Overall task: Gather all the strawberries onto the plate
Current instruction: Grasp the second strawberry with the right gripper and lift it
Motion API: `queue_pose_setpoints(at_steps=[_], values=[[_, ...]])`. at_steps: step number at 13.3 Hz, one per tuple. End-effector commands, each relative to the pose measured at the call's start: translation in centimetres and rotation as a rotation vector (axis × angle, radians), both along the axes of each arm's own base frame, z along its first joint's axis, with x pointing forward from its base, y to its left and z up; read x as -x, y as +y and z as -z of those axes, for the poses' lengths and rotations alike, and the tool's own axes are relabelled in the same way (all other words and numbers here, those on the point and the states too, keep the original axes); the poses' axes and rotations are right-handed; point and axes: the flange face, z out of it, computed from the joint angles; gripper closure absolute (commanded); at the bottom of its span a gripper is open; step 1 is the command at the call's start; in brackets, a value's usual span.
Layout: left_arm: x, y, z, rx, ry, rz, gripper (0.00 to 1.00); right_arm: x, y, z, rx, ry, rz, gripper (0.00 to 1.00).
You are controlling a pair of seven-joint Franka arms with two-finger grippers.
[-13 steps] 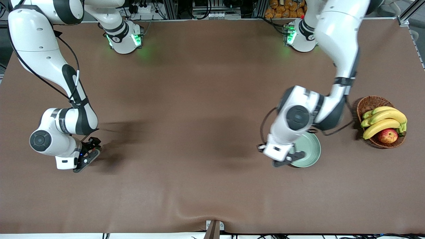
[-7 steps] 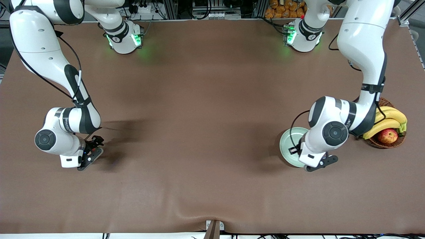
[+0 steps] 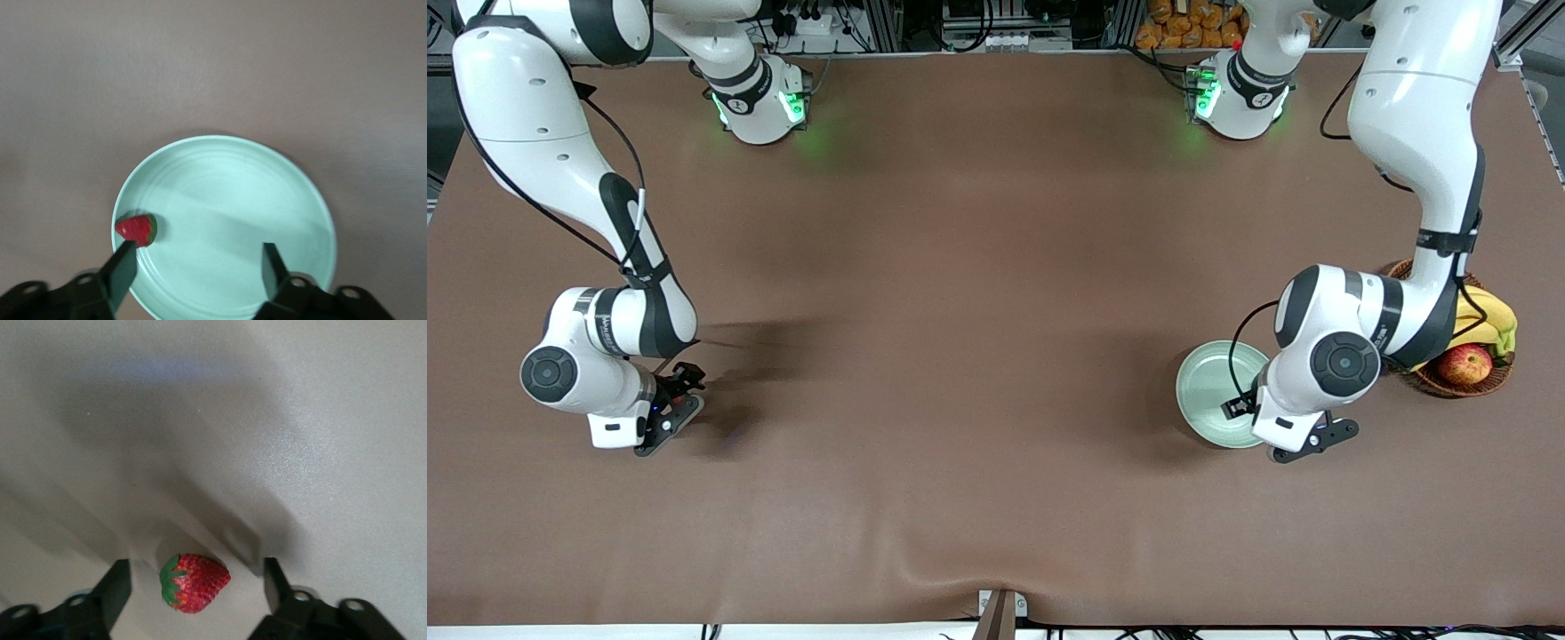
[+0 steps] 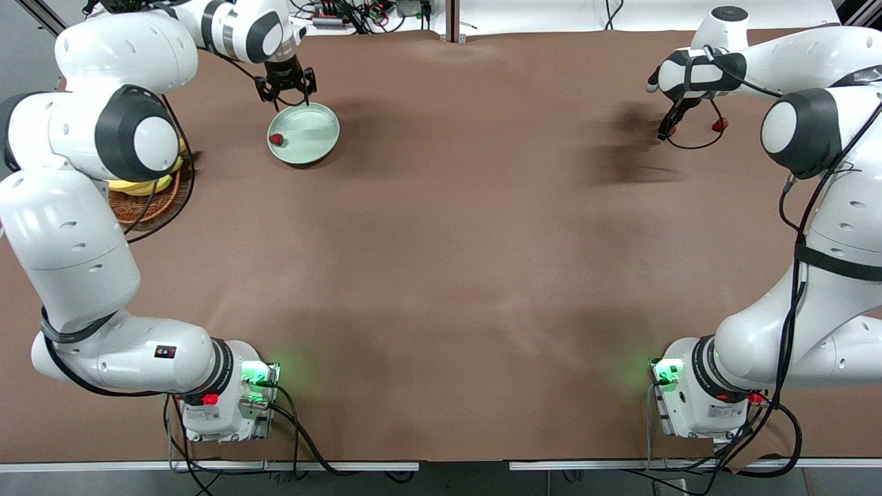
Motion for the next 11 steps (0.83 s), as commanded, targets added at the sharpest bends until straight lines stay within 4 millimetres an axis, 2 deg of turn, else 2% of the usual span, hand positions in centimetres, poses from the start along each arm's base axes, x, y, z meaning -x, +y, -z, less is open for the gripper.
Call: queue_pose_setpoints(at_steps=[1,4,5,6,8,11], values=[[0.5,0.1,-4.7,-0.018,-0.037,-0.003,0.0,0.7,-0.2,-0.5,-0.006,-0.024,-0.055,1.0],[0.8,-0.4,-8.4,-0.014,-0.078,0.002,0.0,0.6,0.0,-1.3,-0.006,-0.024,-0.056,1.0],[0.8,-1.2,-9.3,-0.002,-0.088,0.017,0.0,0.3,0.2,-2.4,-0.003,-0.039,-0.061,1.0],[0.8,-1.9,-9.9,0.003,-0.081,0.024,0.0,-0.1,1.4,-3.8,-0.006,-0.054,-0.078,1.0],[0.5,-3.2,-10.9,0.018,-0.09,0.034,0.0,-1.1,5.1,-7.0,-0.006,-0.091,-0.131,1.0],[0.3,-3.5,-10.3,0.027,-0.082,0.038,0.0,-2.7,12.5,-11.2,-0.015,-0.159,-0.227,1.0]])
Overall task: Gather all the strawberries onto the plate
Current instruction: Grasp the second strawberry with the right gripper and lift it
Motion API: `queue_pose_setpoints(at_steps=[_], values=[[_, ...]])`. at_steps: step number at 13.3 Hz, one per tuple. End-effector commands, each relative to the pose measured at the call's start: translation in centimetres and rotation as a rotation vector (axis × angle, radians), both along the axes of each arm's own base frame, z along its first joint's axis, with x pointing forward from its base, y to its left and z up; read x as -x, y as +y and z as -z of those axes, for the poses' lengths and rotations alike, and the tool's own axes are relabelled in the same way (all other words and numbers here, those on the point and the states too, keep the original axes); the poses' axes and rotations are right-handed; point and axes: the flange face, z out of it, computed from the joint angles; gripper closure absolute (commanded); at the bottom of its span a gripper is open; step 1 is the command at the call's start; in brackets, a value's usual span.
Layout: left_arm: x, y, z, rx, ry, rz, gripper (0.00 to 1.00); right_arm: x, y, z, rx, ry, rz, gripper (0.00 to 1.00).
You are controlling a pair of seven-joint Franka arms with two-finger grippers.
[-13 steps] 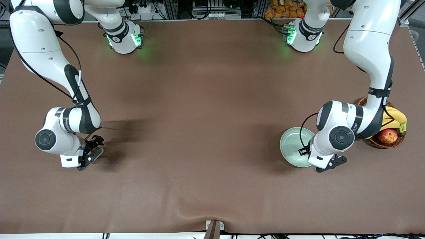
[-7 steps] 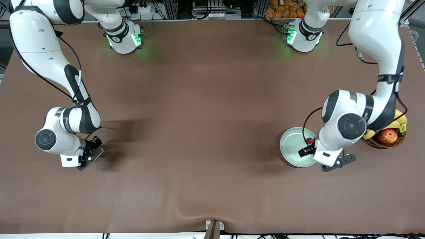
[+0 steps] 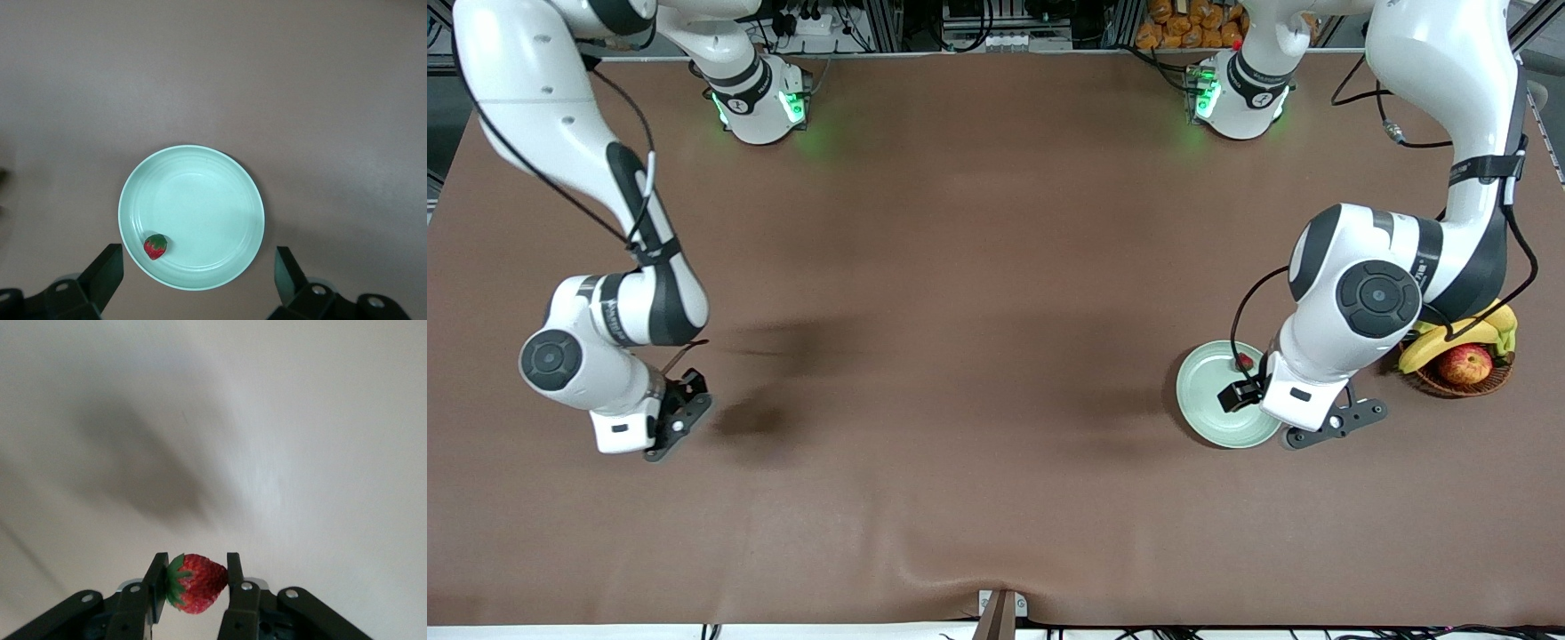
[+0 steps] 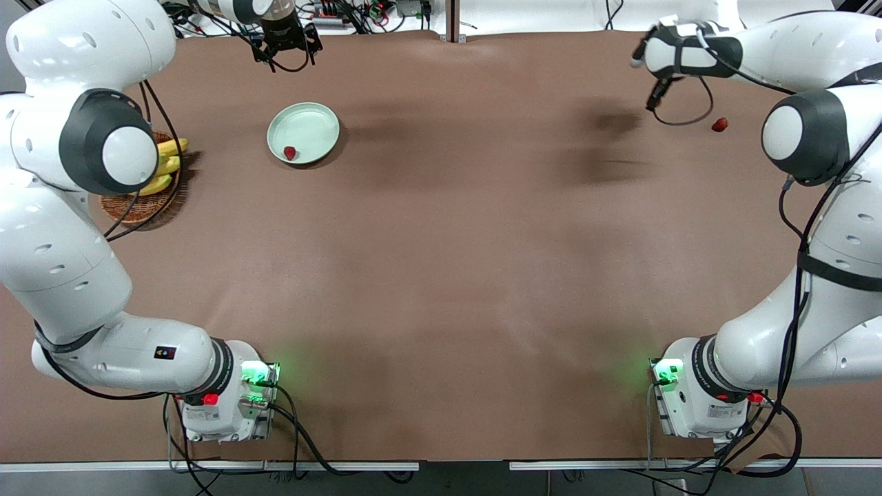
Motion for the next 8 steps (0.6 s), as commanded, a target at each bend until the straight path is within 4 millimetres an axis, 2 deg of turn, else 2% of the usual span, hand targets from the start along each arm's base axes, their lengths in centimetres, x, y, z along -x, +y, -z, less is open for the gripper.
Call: queue_pose_setpoints(at_steps=[1,2,4,6,8], values=[[-0.8,0.0,0.2,0.004,0.011,0.008,0.0,-0.7,6.6,-3.4,-0.012,-0.058,-0.106,1.0],[-0.9,0.0,0.9,0.002,0.023,0.037,0.0,-0.9,9.0,-4.2,-0.045,-0.076,-0.093,1.0],[-1.1,0.0,1.2,0.004,0.028,0.056,0.0,-0.9,14.4,-4.1,-0.127,-0.081,-0.045,1.0],[-1.0,-0.3,1.7,0.014,0.038,0.057,0.0,-0.4,19.8,-2.4,-0.169,-0.072,-0.033,1.0],[-1.1,-0.2,2.2,0.016,0.046,0.057,0.0,1.1,26.9,-1.2,-0.237,-0.108,-0.004,1.0]])
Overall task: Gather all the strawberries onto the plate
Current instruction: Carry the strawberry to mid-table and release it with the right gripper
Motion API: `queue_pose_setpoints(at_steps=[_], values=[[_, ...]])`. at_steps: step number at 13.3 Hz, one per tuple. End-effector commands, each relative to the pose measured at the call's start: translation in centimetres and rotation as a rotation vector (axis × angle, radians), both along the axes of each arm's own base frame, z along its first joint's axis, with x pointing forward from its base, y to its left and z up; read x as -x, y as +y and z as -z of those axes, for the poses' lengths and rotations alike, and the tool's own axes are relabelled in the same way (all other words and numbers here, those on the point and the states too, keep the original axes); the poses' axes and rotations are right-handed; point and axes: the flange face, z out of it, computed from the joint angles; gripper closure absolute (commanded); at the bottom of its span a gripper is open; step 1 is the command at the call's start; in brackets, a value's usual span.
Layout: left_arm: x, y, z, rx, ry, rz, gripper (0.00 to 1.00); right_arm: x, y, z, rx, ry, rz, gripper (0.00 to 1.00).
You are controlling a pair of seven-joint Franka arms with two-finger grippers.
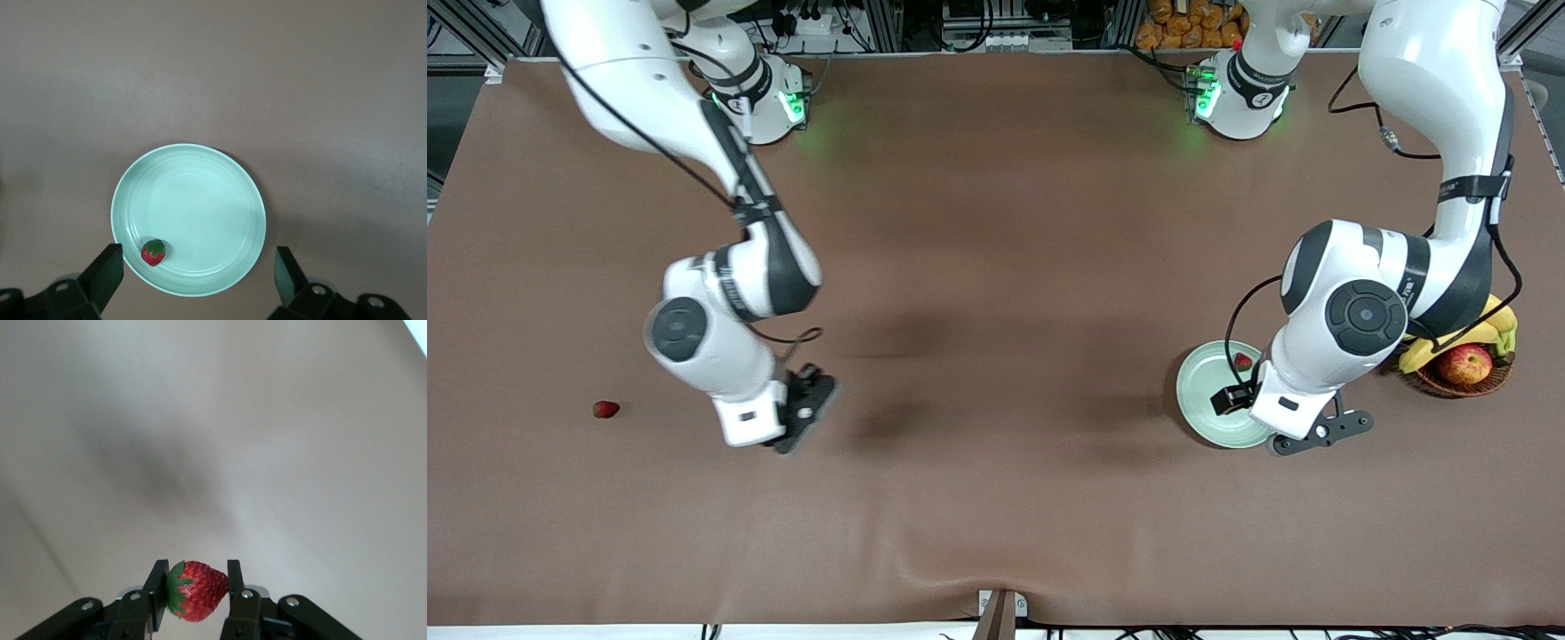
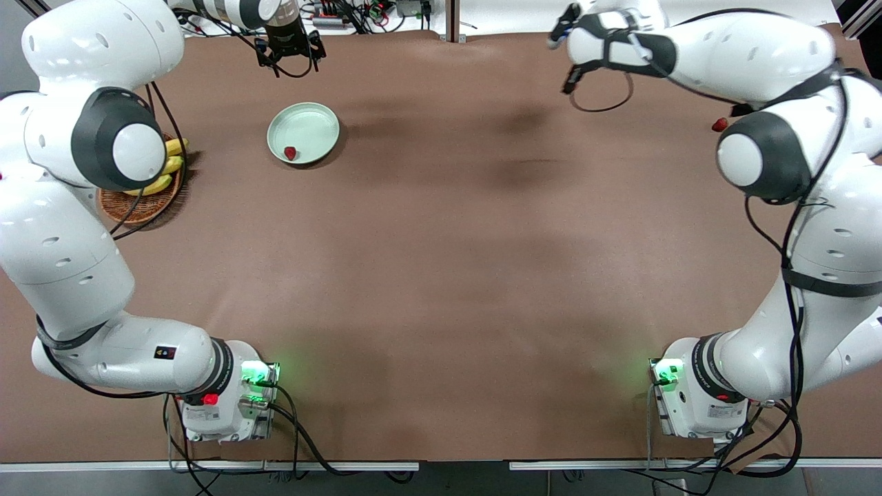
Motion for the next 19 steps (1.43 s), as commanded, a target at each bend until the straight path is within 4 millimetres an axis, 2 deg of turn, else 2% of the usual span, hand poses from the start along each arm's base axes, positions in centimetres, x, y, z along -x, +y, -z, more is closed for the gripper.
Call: queue_pose_setpoints(at_steps=[1,5,9,10,13,14,15,16,17,19], values=[[-0.4,-0.2,0.2,0.013,0.021,0.029,0.0,1.2,8.4,2.1,-0.078,-0.036,0.055,1.0],[-0.4,-0.3,1.6,0.054,0.054,0.034,0.0,4.8,17.2,3.2,-0.138,-0.075,0.045,1.0],[-0.2,-0.8,2.2,0.071,0.069,0.03,0.0,9.3,25.1,6.7,-0.216,-0.148,0.021,1.0],[-0.2,-0.8,2.5,0.076,0.074,0.027,0.0,10.2,26.8,8.1,-0.223,-0.134,0.037,1.0],[-0.2,-0.9,2.6,0.095,0.079,0.011,0.0,10.2,28.7,10.2,-0.257,-0.113,0.139,1.0],[-0.2,-1.1,2.7,0.095,0.08,0.007,0.0,10.7,29.2,10.4,-0.262,-0.104,0.153,0.88],[-0.1,-1.2,2.6,0.096,0.079,0.003,0.0,11.4,29.9,10.7,-0.263,-0.094,0.16,0.5],[-0.1,-1.5,2.7,0.102,0.078,0.002,0.0,11.9,30.3,10.8,-0.262,-0.089,0.161,0.0],[0.0,-2.0,3.0,0.116,0.086,0.0,0.0,12.0,30.4,10.6,-0.265,-0.09,0.161,0.0],[0.2,-2.6,3.2,0.13,0.09,-0.013,0.0,10.8,29.9,7.5,-0.291,-0.118,0.167,0.0]])
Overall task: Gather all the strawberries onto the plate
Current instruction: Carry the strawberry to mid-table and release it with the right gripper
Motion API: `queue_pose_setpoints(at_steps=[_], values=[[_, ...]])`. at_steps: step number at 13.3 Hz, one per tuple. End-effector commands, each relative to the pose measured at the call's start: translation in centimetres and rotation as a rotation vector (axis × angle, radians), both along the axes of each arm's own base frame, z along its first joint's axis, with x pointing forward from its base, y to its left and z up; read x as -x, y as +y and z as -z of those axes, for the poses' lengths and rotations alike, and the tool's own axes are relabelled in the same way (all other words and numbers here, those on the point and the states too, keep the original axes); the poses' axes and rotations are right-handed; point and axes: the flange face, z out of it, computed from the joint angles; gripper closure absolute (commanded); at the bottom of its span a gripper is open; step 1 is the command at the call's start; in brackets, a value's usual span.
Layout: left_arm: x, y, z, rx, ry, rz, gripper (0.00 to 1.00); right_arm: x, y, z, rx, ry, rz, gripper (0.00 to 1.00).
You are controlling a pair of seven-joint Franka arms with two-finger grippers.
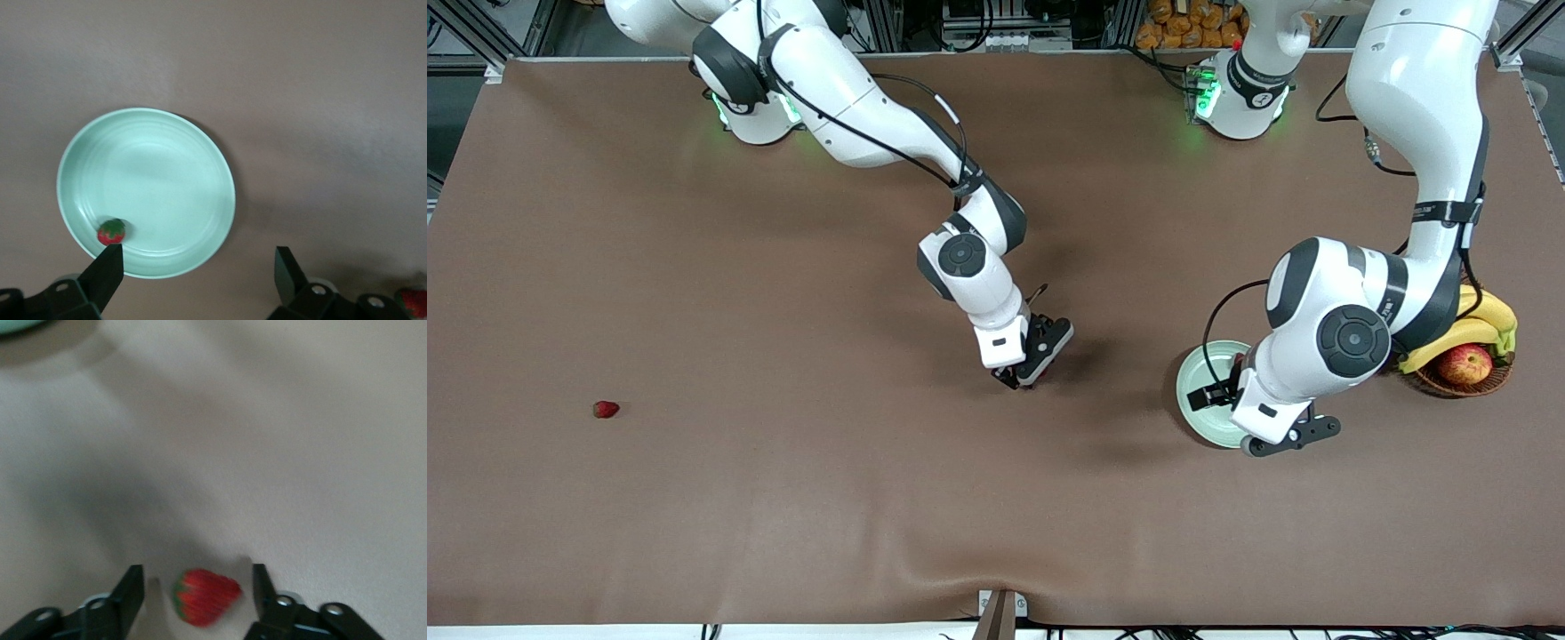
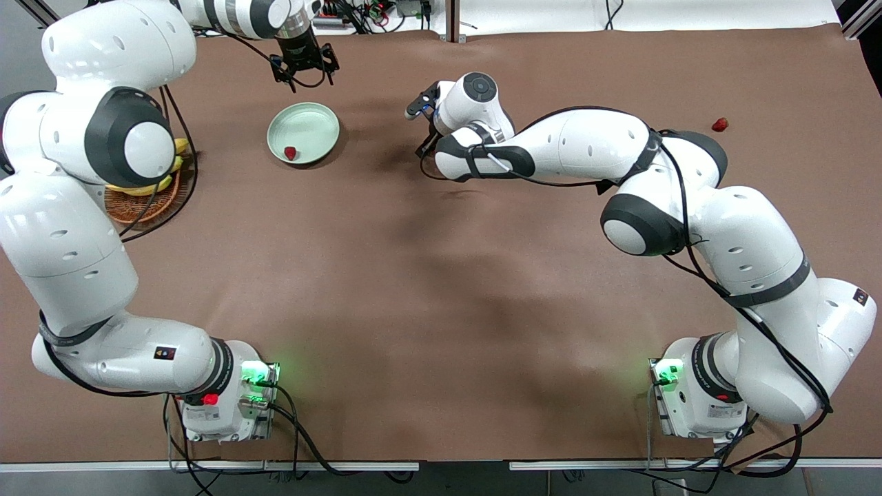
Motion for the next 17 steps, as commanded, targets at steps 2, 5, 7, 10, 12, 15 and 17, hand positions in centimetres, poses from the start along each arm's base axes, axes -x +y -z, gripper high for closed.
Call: queue_pose_setpoints(at_steps=[2,5,7,10,12,15,17], values=[[0.2,-2.2,0.5,0.016,0.017,-0.055,0.0,-3.0,-2.2,-5.9,-0.037,-0.025,0.052,0.0],[0.5,-3.8,0.9,0.017,0.008,-0.087,0.0,-7.0,-8.4,-9.6,-0.011,0.012,0.138,0.0],[0.8,-5.3,1.1,0.022,-0.004,-0.098,0.0,-10.7,-15.0,-11.3,0.026,0.069,0.225,0.0],[1.1,-8.3,1.3,0.047,-0.047,-0.143,0.0,-15.5,-27.2,-12.4,0.086,0.166,0.382,0.0],[1.3,-10.3,1.7,0.054,-0.053,-0.161,0.0,-17.2,-34.2,-12.2,0.142,0.194,0.474,0.0],[1.7,-13.2,3.2,0.071,-0.065,-0.192,0.0,-17.1,-46.4,-11.3,0.29,0.253,0.646,0.0],[2.7,-15.6,4.3,0.076,-0.066,-0.196,0.0,-15.2,-53.9,-10.2,0.294,0.32,0.748,0.0]])
